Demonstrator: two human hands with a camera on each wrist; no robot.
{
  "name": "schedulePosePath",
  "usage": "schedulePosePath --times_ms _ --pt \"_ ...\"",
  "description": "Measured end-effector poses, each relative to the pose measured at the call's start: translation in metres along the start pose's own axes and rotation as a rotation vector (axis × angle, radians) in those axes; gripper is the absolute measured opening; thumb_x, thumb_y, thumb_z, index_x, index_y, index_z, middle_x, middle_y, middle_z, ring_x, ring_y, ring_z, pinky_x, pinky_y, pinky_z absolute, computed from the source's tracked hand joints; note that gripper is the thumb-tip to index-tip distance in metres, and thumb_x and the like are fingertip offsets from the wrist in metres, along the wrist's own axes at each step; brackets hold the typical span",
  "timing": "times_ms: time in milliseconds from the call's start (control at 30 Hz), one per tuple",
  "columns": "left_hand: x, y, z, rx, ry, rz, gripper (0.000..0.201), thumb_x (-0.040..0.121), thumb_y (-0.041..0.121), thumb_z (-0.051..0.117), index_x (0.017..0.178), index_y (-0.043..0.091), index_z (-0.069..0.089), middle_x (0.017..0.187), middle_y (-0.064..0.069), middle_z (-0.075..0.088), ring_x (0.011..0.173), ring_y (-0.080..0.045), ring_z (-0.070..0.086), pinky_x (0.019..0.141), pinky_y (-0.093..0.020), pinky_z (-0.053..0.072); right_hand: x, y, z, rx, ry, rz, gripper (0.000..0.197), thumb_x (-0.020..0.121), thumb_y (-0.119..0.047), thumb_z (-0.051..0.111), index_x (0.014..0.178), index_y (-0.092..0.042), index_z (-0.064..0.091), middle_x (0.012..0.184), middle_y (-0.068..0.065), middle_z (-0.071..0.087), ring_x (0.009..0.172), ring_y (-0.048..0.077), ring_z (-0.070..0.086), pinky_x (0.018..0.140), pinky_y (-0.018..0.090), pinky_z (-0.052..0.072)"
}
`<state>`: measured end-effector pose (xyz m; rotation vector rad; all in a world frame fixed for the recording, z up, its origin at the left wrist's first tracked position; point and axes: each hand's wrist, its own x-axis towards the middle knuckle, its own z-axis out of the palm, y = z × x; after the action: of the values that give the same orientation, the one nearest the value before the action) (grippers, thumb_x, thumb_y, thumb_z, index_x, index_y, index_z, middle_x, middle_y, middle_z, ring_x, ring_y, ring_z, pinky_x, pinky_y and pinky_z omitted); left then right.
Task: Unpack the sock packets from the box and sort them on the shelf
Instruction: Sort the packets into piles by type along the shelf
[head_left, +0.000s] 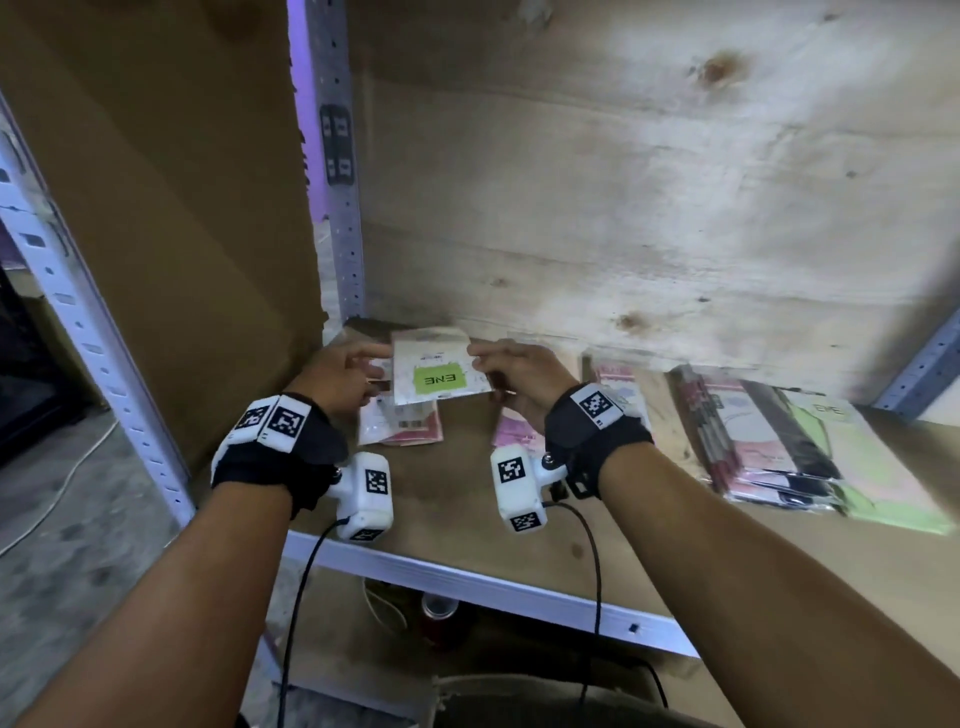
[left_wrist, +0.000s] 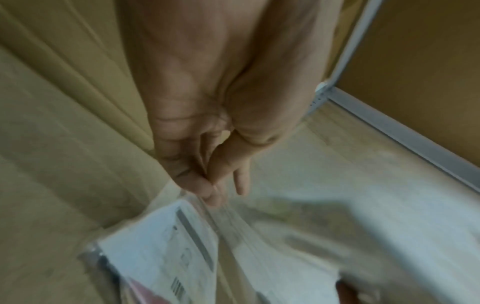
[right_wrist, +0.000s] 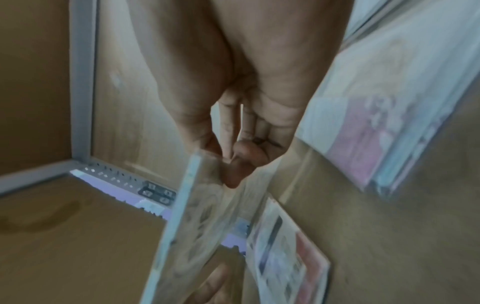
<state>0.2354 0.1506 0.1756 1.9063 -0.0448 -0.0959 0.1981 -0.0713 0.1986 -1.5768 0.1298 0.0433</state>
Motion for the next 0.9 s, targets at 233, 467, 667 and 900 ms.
schedulePosePath --times_ms 233,467,667,900 --pt "-0.006 0.035 0.031 0.291 0.176 0.509 0.036 0.087 0.007 0.069 0.111 0.034 0.072 0.112 0.000 0.070 0.101 -0.016 0.068 0.091 -0.041 0.056 -0.033 -0.037 -0.047 0.197 0.026 -0.011 0.028 0.090 -0.008 0.061 0.115 0.000 0.069 0.105 0.013 0.066 0.089 0.027 0.061 0.065 0.026 0.044" --pt "-0.039 0.075 0.071 0.204 0.250 0.659 0.010 0.089 0.035 0.070 0.092 0.026 0.072 0.086 0.003 0.068 0.090 -0.031 0.066 0.086 -0.051 0.053 -0.064 -0.057 -0.090 0.315 -0.010 -0.100 0.016 0.099 -0.018 0.048 0.099 -0.010 0.062 0.100 0.011 0.074 0.092 0.025 0.070 0.069 0.026 0.046" --pt "-0.049 0.075 0.103 -0.048 0.093 0.568 0.012 0.088 0.036 0.071 0.076 0.040 0.072 0.069 0.021 0.069 0.062 0.005 0.059 0.068 -0.029 0.052 -0.081 -0.056 -0.114 0.117 0.101 -0.190 0.014 0.091 -0.014 0.059 0.103 -0.009 0.065 0.078 0.009 0.063 0.063 0.020 0.057 0.058 0.027 0.038" --pt "-0.057 0.065 0.130 -0.191 -0.072 0.357 0.016 0.090 0.025 0.071 0.079 0.013 0.073 0.064 0.010 0.064 0.056 -0.005 0.051 0.061 -0.022 0.046 -0.091 -0.018 -0.124 -0.332 0.172 -0.169 0.016 0.083 -0.017 0.077 0.092 -0.015 0.064 0.070 -0.001 0.059 0.067 0.019 0.051 0.055 0.026 0.040"
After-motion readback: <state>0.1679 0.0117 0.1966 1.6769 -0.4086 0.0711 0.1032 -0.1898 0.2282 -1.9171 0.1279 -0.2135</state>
